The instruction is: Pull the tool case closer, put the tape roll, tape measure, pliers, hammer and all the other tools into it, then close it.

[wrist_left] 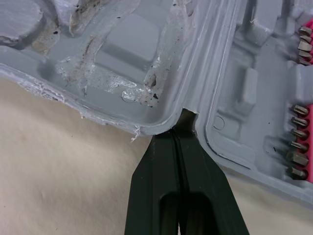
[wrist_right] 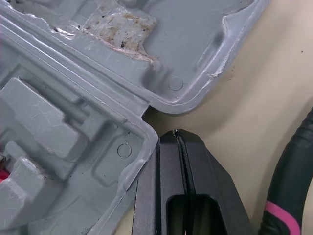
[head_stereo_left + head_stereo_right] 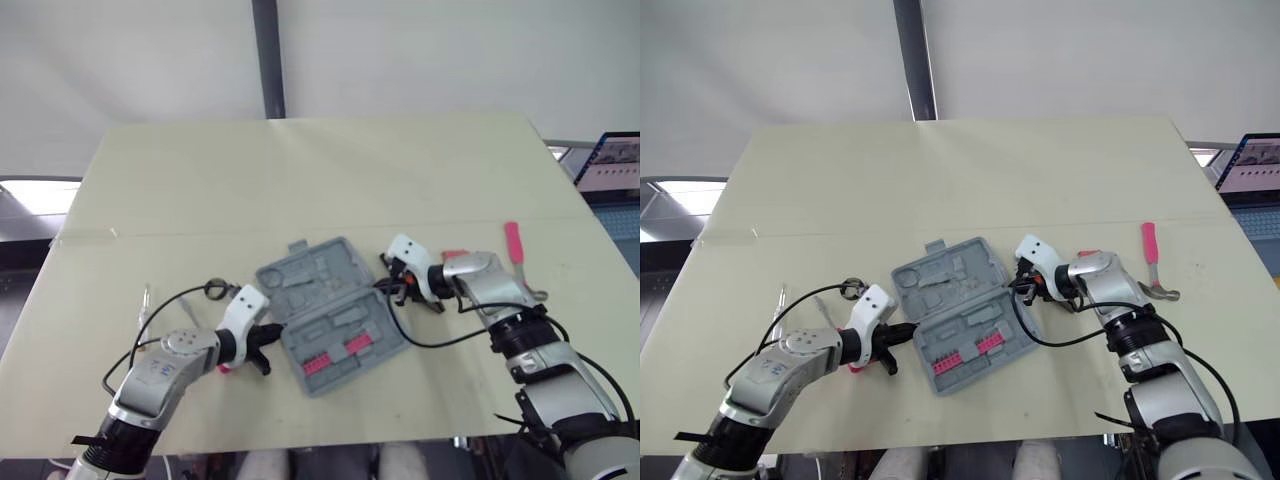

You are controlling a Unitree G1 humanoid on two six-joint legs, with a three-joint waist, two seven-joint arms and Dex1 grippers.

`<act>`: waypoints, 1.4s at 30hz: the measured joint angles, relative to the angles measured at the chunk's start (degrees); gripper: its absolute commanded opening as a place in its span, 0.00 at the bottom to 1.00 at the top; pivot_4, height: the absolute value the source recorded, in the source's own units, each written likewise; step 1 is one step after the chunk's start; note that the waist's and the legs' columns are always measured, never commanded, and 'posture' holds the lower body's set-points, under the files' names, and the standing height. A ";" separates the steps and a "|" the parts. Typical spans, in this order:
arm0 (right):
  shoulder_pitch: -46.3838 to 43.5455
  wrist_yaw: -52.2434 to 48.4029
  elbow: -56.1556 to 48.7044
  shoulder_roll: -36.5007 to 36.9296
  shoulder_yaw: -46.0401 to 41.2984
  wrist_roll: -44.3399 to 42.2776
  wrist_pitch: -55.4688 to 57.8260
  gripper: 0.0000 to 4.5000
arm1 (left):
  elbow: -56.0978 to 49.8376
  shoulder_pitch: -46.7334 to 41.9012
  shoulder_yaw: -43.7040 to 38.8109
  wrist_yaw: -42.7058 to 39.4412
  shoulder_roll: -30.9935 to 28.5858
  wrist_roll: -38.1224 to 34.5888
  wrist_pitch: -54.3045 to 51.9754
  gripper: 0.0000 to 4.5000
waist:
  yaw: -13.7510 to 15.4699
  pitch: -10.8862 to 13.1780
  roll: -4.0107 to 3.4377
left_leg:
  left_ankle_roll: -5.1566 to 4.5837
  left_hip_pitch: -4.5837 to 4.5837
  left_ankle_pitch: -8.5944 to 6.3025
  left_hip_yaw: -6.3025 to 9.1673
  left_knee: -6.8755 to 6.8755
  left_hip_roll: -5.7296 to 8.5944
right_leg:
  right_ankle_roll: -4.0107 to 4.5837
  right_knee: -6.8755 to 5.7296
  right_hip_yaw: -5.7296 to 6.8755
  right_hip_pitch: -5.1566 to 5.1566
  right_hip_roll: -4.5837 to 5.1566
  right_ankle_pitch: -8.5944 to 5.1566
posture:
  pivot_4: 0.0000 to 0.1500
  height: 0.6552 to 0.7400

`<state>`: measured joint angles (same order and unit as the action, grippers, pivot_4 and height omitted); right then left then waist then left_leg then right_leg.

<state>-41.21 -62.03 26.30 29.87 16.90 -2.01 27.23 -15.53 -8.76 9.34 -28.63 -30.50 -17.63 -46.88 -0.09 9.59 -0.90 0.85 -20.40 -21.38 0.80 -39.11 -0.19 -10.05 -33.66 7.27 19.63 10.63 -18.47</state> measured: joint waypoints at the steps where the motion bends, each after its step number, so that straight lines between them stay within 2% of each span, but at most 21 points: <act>1: 0.28 -0.26 -0.58 0.21 0.03 0.02 0.38 0.00 | -0.01 0.00 0.03 -0.09 0.03 0.08 -0.02 0.01 | 0.01 0.00 0.00 | 0.00 0.00 0.00 0.00 0.00 0.00 | 0.00 0.00 0.00 0.00 0.00 0.00 | 1.00 1.00; 12: 11.34 -4.96 -19.65 7.35 0.52 -1.26 8.60 0.00 | -7.17 3.96 0.87 -1.62 -0.93 -0.39 -5.31 0.01 | 0.02 0.00 0.01 | 0.00 -0.02 -0.01 -0.02 0.05 0.00 | 0.00 0.05 -0.02 0.03 0.00 0.00 | 1.00 1.00; 23: 24.57 -4.39 -39.62 15.27 -1.18 -6.46 19.29 0.00 | -13.27 8.80 2.10 -4.03 -3.17 -1.79 -8.94 0.01 | 0.87 0.02 0.04 | 0.01 -0.08 -0.01 -0.08 0.00 0.00 | 0.00 0.16 -0.09 0.04 0.00 0.00 | 1.00 1.00; 32: 31.05 -1.65 -48.44 19.01 -3.73 -10.48 24.72 0.00 | -13.23 8.55 3.12 -4.71 -3.41 -2.38 -9.22 0.01 | 1.62 0.04 0.06 | 0.01 -0.07 -0.01 -0.11 -0.01 0.00 | 0.00 0.17 -0.12 0.02 0.00 0.00 | 1.00 1.00; 42: 33.64 0.91 -51.14 20.79 -4.07 -13.54 26.89 0.00 | -13.06 7.97 3.65 -4.83 -3.60 -2.34 -9.23 0.01 | 1.60 0.05 0.08 | 0.00 -0.07 -0.01 -0.12 -0.01 0.00 | 0.00 0.17 -0.12 0.03 0.00 0.00 | 1.00 1.00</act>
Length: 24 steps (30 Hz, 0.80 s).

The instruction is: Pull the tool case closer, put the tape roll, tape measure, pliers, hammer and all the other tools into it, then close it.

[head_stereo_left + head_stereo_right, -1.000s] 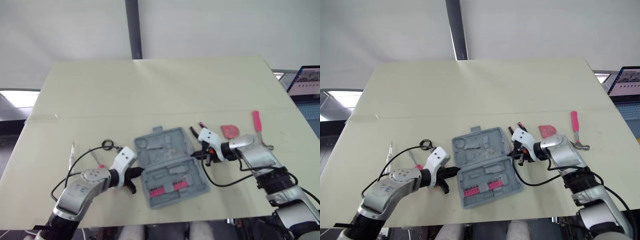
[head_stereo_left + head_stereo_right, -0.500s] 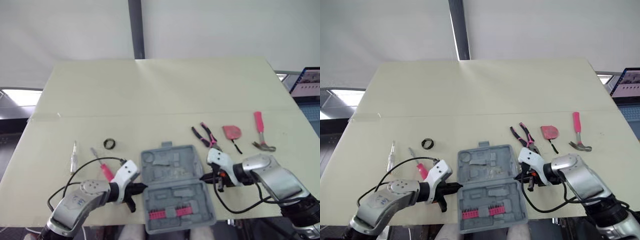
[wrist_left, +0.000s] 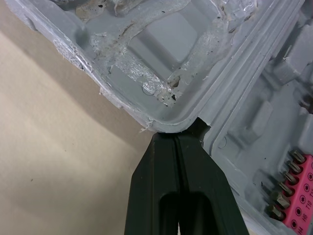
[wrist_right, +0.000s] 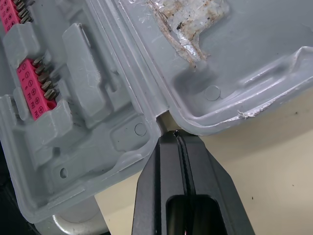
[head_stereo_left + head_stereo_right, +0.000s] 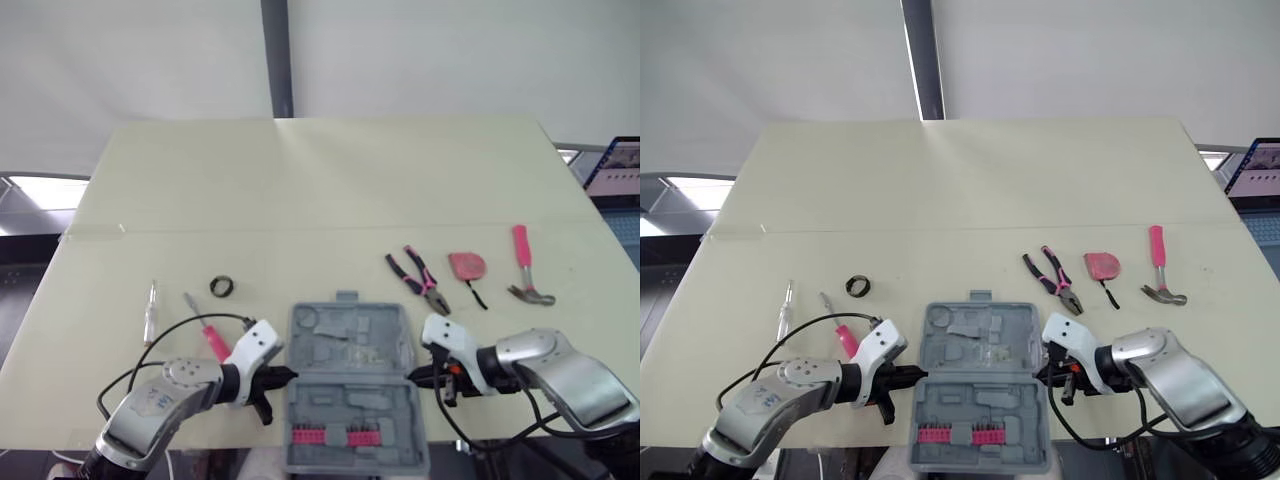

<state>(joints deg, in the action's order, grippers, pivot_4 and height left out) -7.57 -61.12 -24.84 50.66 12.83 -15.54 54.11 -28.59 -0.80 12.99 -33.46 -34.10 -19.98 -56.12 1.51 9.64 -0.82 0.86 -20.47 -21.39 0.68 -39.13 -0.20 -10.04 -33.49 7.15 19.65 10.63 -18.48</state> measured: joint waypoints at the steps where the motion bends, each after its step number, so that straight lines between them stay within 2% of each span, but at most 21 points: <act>1: 0.27 0.25 -0.21 0.20 -0.02 -0.33 0.02 0.00 | -0.04 0.07 0.05 0.00 0.00 -0.01 -0.01 0.01 | -0.01 0.00 0.00 | 0.00 0.00 0.00 0.00 0.00 0.00 | 0.00 0.00 0.00 0.00 0.00 0.00 | 1.00 1.00; 18: 1.72 3.20 -0.75 1.12 -0.11 -2.80 -0.09 0.00 | -0.95 0.97 0.48 0.00 -0.25 -0.09 -0.18 0.01 | -0.02 0.00 0.00 | 0.00 0.00 0.00 0.00 0.00 0.00 | 0.00 0.00 0.00 0.00 0.00 0.00 | 1.00 1.00; 24: 1.91 3.48 -0.06 1.89 -0.62 -2.98 -1.41 0.00 | -2.69 3.55 -1.07 -0.65 -2.92 -0.51 0.26 0.01 | -0.05 0.01 0.01 | 0.00 0.00 0.00 0.00 0.00 -0.01 | 0.00 0.00 0.00 0.00 0.00 0.00 | 1.00 1.00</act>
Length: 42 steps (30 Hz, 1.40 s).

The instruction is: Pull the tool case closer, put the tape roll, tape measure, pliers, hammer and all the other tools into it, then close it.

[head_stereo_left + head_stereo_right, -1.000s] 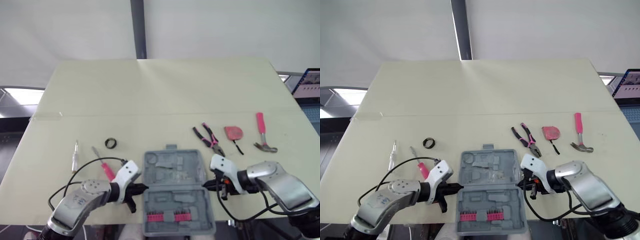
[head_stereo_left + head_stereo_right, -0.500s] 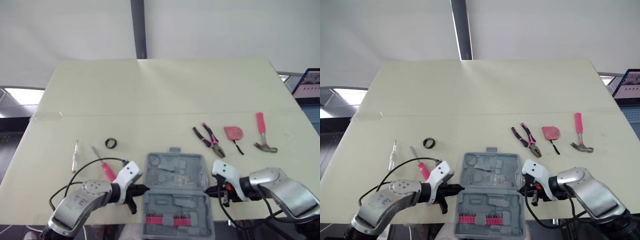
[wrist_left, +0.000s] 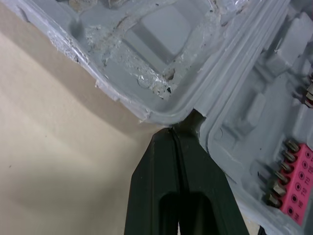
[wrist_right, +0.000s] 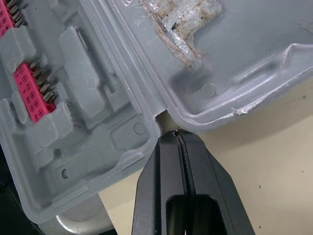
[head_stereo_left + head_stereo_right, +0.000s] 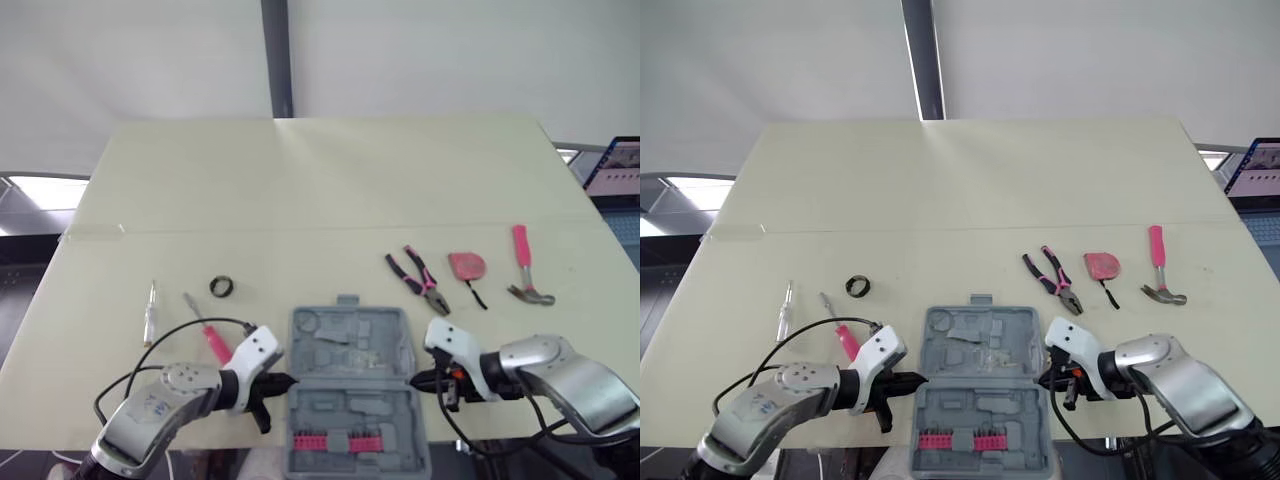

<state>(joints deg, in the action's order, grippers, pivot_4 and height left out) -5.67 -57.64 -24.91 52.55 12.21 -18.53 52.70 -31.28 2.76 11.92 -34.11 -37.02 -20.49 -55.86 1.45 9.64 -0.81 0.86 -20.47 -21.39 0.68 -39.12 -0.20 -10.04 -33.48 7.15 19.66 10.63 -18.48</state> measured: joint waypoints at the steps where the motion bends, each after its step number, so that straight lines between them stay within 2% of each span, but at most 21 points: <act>1: 0.48 0.18 0.35 0.08 -1.28 -0.20 -0.29 0.00 | -0.36 1.34 -2.30 -0.44 -0.34 -0.85 0.33 0.01 | 0.01 0.00 0.01 | 0.00 -0.01 0.00 0.00 0.00 0.00 | 0.00 0.01 0.00 0.00 0.00 0.00 | 1.00 1.00; 5: 3.95 -0.19 0.39 1.44 -9.84 -2.75 -2.23 0.00 | -4.03 5.34 -15.92 -2.46 0.69 -5.65 5.46 0.01 | 0.25 0.08 0.13 | 0.00 -0.04 0.00 0.01 -0.02 -0.02 | 0.00 0.06 0.01 -0.04 0.00 0.00 | 1.00 1.00; 8: 9.57 -2.25 -1.16 2.01 -20.64 -6.17 -6.01 0.00 | -9.60 9.48 -31.14 -5.92 0.83 -12.52 10.50 0.01 | 0.18 0.14 0.23 | 0.00 -0.02 -0.01 0.01 0.01 -0.04 | 0.00 0.11 0.06 -0.09 0.00 0.00 | 1.00 1.00; 11: 16.89 -4.86 -2.82 2.45 -30.63 -8.54 -8.46 0.00 | -13.33 19.69 -40.82 -9.32 0.81 -17.31 11.67 0.01 | 0.03 0.15 0.24 | -0.02 0.06 -0.03 -0.06 0.11 -0.05 | 0.00 0.16 0.05 -0.12 -0.01 0.00 | 1.00 1.00; 14: 23.09 -6.96 -3.03 2.35 -37.67 -10.01 -9.58 0.00 | -13.83 30.08 -46.99 -13.02 2.36 -18.05 14.93 0.01 | 0.11 0.20 0.35 | -0.03 0.07 -0.04 -0.19 0.06 -0.12 | 0.01 0.33 0.04 -0.18 -0.04 0.00 | 1.00 1.00; 17: 29.13 -8.82 -2.98 0.57 -41.47 -10.22 -13.59 0.00 | -13.00 37.86 -48.98 -15.62 5.22 -15.97 21.00 0.01 | 0.46 0.21 0.39 | -0.10 0.08 -0.08 -0.22 0.04 -0.12 | 0.00 0.51 0.02 -0.27 -0.04 0.00 | 1.00 1.00; 20: 33.17 -9.88 -2.06 -0.16 -41.64 -9.72 -16.64 0.00 | -12.61 42.05 -48.16 -17.20 7.62 -12.61 27.45 0.19 | 0.83 0.22 0.41 | -0.17 0.10 -0.14 -0.33 0.02 -0.12 | 0.01 0.55 -0.10 -0.27 -0.04 0.00 | 1.00 1.00; 23: 35.38 -9.88 -0.67 -0.17 -41.62 -8.94 -17.65 0.19 | -12.55 45.33 -46.45 -18.63 8.98 -10.23 32.19 0.54 | 0.82 0.23 0.42 | -0.18 0.10 -0.17 -0.40 0.03 -0.16 | 0.01 0.56 -0.17 -0.22 -0.07 0.00 | 1.00 1.00; 27: 35.65 -9.88 0.61 -0.17 -41.41 -8.48 -19.22 0.65 | -10.98 47.47 -45.13 -19.13 9.39 -7.80 36.25 1.00 | 0.70 0.23 0.42 | -0.18 0.11 -0.20 -0.45 0.03 -0.23 | 0.04 0.56 -0.20 -0.18 -0.12 -0.02 | 1.00 1.00; 29: 35.15 -9.88 0.80 -0.17 -40.89 -8.48 -20.18 0.89 | -10.59 47.50 -44.89 -19.16 9.34 -7.26 37.30 1.00 | 0.71 0.23 0.43 | -0.18 0.11 -0.21 -0.45 0.02 -0.25 | 0.04 0.57 -0.21 -0.19 -0.13 -0.02 | 1.00 1.00; 30: 34.76 -9.87 0.84 -0.17 -40.52 -8.48 -20.33 0.98 | -10.59 47.50 -44.74 -19.15 9.26 -7.19 37.60 1.00 | 0.70 0.23 0.43 | -0.19 0.12 -0.22 -0.45 0.02 -0.26 | 0.04 0.57 -0.22 -0.19 -0.13 -0.02 | 1.00 1.00; 36: 31.61 -8.52 -1.00 -2.53 -38.49 -6.76 -27.34 0.99 | -8.59 45.99 -41.52 -17.03 8.26 -3.73 38.27 1.00 | 0.67 0.23 0.40 | -0.16 0.14 -0.23 -0.48 0.02 -0.35 | 0.03 0.53 -0.23 -0.18 -0.22 -0.01 | 1.00 1.00; 39: 28.11 -7.37 -5.24 -6.40 -38.74 -10.17 -30.43 0.99 | -8.30 44.39 -39.94 -15.18 6.41 -1.26 37.94 1.00 | 0.54 0.22 0.42 | -0.09 0.16 -0.25 -0.51 0.00 -0.42 | 0.03 0.51 -0.26 -0.18 -0.29 -0.01 | 1.00 1.00; 42: 27.83 -7.33 -7.20 -8.24 -39.41 -11.32 -33.56 0.99 | -7.97 42.26 -39.23 -15.31 4.30 -2.03 35.76 1.00 | 0.95 0.23 0.43 | -0.08 0.16 -0.26 -0.49 0.00 -0.44 | 0.02 0.50 -0.23 -0.17 -0.32 -0.01 | 1.00 1.00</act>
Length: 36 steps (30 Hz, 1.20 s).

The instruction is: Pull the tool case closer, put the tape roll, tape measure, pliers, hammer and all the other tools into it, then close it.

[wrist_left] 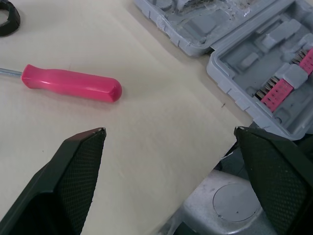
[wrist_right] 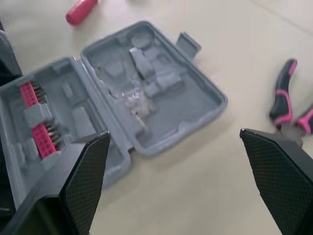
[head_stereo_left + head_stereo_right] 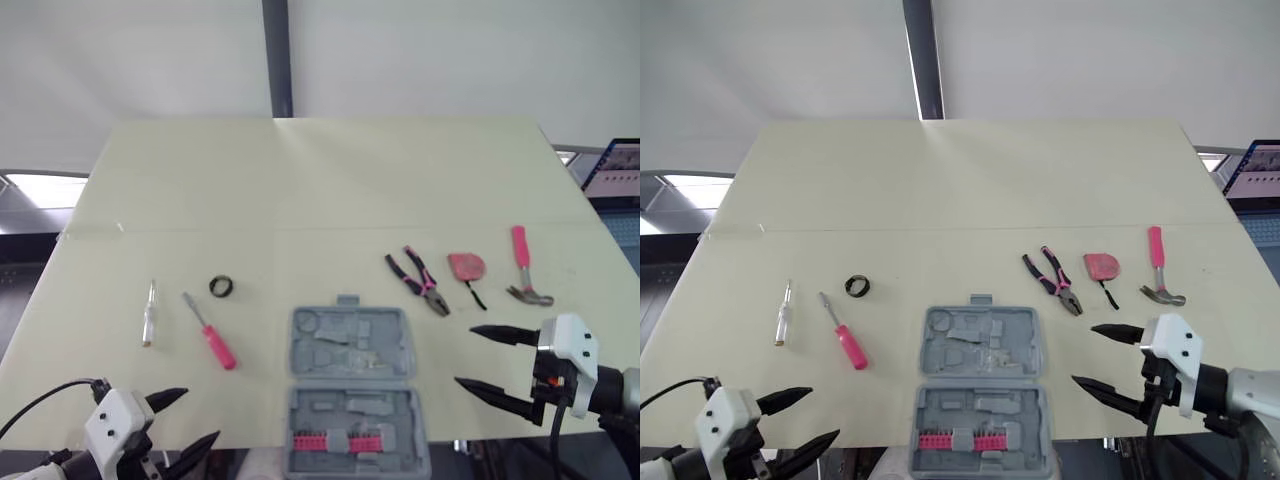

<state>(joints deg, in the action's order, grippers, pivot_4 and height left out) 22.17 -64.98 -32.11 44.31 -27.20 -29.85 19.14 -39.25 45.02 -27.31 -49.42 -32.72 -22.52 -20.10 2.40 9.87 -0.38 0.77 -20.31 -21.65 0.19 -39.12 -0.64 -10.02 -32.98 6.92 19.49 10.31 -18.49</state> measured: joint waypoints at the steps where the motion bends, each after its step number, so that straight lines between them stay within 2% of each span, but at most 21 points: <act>1: 0.37 0.19 -0.42 -0.89 -0.22 -0.24 -1.05 0.99 | 0.27 -0.84 0.27 -0.01 -0.81 -0.49 -1.24 1.00 | 0.10 0.00 0.00 | 0.00 0.01 0.00 -0.01 0.00 0.01 | 0.00 -0.01 -0.02 -0.01 0.00 0.00 | 1.00 1.00; 10: 2.93 1.81 -4.51 -4.47 1.91 -2.39 -3.93 0.99 | 1.86 -9.98 0.00 -2.10 -12.05 -6.71 -12.54 1.00 | 0.21 0.00 0.00 | 0.05 0.14 0.01 -0.10 -0.01 -0.04 | 0.04 -0.31 -0.16 0.07 -0.03 -0.02 | 1.00 1.00; 14: 1.79 1.92 -2.57 -4.26 2.55 -1.87 -5.13 0.99 | 1.68 -17.55 -3.32 -4.12 -24.46 -11.15 -22.79 1.00 | 0.36 -0.01 0.02 | 0.07 0.15 0.02 -0.12 -0.04 -0.03 | 0.06 -0.45 -0.20 0.13 -0.03 -0.03 | 1.00 1.00; 17: 0.10 2.09 -0.67 -3.46 3.40 -1.58 -5.28 0.99 | 1.27 -21.92 -3.29 -6.02 -38.59 -9.10 -28.25 1.00 | 0.26 0.05 0.09 | 0.11 0.15 0.03 -0.20 -0.02 -0.04 | 0.10 -0.49 -0.24 0.22 -0.05 -0.05 | 1.00 1.00; 20: -2.75 2.06 1.54 -2.26 5.83 -0.87 -5.39 0.99 | 1.52 -35.19 2.80 -3.79 -49.47 -8.84 -33.48 1.00 | 0.21 0.07 0.10 | 0.11 0.15 0.03 -0.33 0.02 -0.05 | 0.10 -0.52 -0.33 0.32 -0.06 -0.05 | 1.00 1.00; 21: -3.15 2.06 1.87 -2.08 6.25 -0.80 -5.39 0.99 | 1.47 -37.13 4.21 -3.32 -51.04 -8.97 -34.33 1.00 | 0.12 0.08 0.10 | 0.11 0.13 0.03 -0.33 0.06 -0.05 | 0.10 -0.53 -0.33 0.35 -0.06 -0.05 | 1.00 1.00; 22: -3.76 1.94 2.89 -1.63 6.63 -0.75 -5.41 0.99 | 1.63 -46.23 10.74 -2.06 -51.77 -9.93 -38.13 1.00 | 0.11 0.09 0.07 | 0.11 0.17 0.03 -0.36 0.06 -0.04 | 0.10 -0.57 -0.34 0.35 -0.06 -0.05 | 1.00 1.00; 24: -5.45 1.82 4.68 -0.60 6.95 -0.54 -5.38 0.99 | 1.39 -61.71 21.21 -0.04 -49.63 -10.17 -43.92 1.00 | 0.05 0.16 0.14 | 0.11 0.08 0.03 -0.41 0.03 -0.04 | 0.09 -0.65 -0.38 0.46 -0.06 -0.05 | 1.00 1.00; 26: -6.72 1.62 5.98 0.36 6.95 -0.43 -5.45 0.99 | 1.88 -76.04 33.61 1.57 -44.52 -7.74 -50.25 1.00 | 0.24 0.15 0.13 | 0.11 0.10 0.03 -0.48 0.00 -0.04 | 0.09 -0.81 -0.39 0.56 -0.06 -0.05 | 1.00 1.00; 29: -8.09 1.48 7.50 0.81 7.67 -0.40 -5.45 0.99 | 6.25 -88.49 46.13 4.93 -35.02 -5.20 -59.18 1.00 | 0.30 0.16 0.18 | 0.13 0.00 0.04 -0.54 -0.08 -0.05 | 0.09 -1.00 -0.39 0.76 -0.05 -0.05 | 1.00 1.00; 31: -8.32 1.47 7.83 1.11 8.07 -0.41 -5.49 0.99 | 10.45 -93.63 52.96 7.85 -31.18 -2.51 -63.76 1.00 | 0.16 0.16 0.24 | 0.13 -0.04 0.04 -0.61 -0.07 -0.04 | 0.09 -1.04 -0.40 0.88 -0.04 -0.05 | 1.00 1.00; 36: -8.29 1.47 8.25 1.61 8.20 -0.40 -5.50 0.99 | 17.65 -98.63 61.04 11.13 -25.32 0.44 -67.57 1.00 | -0.43 0.22 0.34 | 0.13 -0.10 0.04 -0.66 -0.05 -0.06 | 0.09 -1.00 -0.41 0.97 -0.04 -0.05 | 1.00 1.00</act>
<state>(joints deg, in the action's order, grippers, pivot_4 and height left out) 13.88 -63.51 -23.87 45.92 -18.99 -30.25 13.64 -21.59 -53.62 33.74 -38.29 -58.04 -22.07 -87.67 1.98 10.09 -0.04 0.90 -20.41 -21.61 -0.47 -39.17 -0.70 -9.93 -33.99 6.51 20.46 10.28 -18.53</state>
